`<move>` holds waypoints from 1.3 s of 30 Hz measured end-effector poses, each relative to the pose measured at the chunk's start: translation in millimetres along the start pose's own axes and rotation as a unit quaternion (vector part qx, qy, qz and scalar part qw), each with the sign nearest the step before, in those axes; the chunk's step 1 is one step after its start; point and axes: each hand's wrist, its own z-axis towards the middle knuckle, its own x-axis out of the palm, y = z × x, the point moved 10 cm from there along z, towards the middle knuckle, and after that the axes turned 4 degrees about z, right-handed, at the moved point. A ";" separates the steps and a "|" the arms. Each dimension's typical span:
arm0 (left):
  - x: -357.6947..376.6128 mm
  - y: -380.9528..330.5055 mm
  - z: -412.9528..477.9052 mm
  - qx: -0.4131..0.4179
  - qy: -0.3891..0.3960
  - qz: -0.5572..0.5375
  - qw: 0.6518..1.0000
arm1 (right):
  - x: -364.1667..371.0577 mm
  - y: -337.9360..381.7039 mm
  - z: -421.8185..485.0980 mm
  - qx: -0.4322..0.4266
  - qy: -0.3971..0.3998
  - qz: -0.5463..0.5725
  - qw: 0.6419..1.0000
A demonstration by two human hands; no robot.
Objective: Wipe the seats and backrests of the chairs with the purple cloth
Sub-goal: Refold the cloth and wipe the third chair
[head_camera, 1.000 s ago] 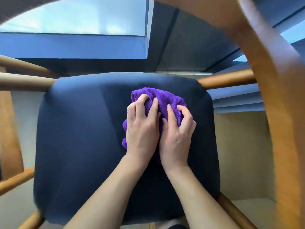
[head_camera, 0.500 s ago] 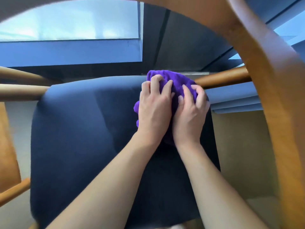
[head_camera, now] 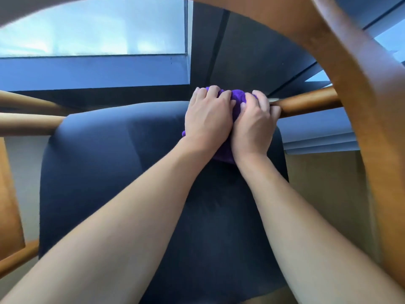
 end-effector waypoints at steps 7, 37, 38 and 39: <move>-22.0 13.7 -46.2 -0.004 -0.058 -0.044 0.997 | -7.5 9.9 -35.3 -0.015 -0.023 0.039 0.999; -89.8 233.2 -122.1 -0.180 -0.190 -0.137 0.955 | 85.5 227.2 -120.9 -0.248 0.089 0.031 0.964; -88.8 232.0 -127.6 -0.187 -0.184 -0.139 0.955 | 83.1 226.7 -126.5 -0.247 0.083 0.035 0.965; -87.7 230.1 -133.7 -0.193 -0.176 -0.140 0.955 | 81.4 225.2 -131.5 -0.248 0.083 0.032 0.965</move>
